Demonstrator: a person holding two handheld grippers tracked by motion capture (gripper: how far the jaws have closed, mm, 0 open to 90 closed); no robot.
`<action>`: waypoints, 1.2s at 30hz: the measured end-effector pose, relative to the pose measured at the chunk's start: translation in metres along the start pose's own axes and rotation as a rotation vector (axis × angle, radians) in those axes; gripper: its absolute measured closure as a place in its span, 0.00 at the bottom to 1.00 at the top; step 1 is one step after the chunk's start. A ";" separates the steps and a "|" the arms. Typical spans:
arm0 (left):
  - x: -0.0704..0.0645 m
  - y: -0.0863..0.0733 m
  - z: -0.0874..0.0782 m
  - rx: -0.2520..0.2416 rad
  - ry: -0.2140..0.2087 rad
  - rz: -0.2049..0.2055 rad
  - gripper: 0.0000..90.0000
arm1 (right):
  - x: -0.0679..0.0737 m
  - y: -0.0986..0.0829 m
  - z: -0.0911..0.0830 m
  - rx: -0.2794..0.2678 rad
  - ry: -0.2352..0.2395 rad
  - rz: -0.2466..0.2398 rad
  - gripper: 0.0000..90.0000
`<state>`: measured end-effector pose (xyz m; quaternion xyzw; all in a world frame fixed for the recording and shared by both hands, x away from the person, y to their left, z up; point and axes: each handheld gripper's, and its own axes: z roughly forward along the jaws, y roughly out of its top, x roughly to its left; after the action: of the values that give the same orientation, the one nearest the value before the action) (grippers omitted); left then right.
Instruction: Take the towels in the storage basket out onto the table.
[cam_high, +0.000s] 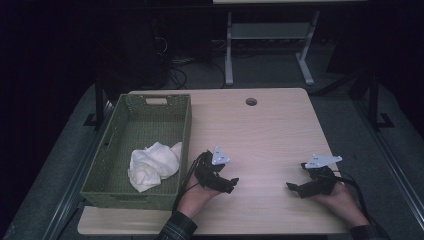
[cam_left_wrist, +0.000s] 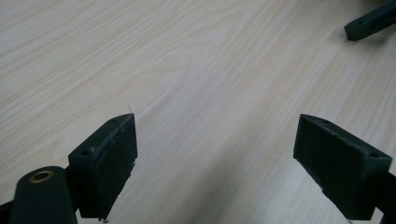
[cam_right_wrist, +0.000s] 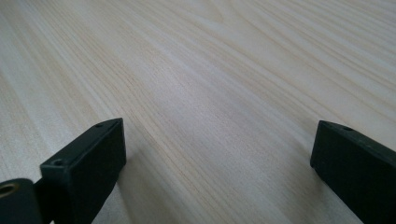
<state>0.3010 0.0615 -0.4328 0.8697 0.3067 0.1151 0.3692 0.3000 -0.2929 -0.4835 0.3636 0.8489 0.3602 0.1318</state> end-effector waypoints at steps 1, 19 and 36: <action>0.000 0.001 0.000 0.002 -0.005 0.001 0.14 | 0.000 0.000 0.000 0.000 0.000 0.000 0.03; 0.002 0.020 -0.012 -0.002 -0.016 0.015 0.14 | 0.000 0.000 0.000 0.000 0.000 0.000 0.03; 0.010 0.045 -0.031 -0.045 -0.029 0.038 0.15 | 0.000 0.000 0.000 0.000 0.000 0.000 0.03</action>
<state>0.3157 0.0607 -0.3791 0.8683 0.2821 0.1165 0.3910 0.3000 -0.2929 -0.4835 0.3637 0.8488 0.3604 0.1316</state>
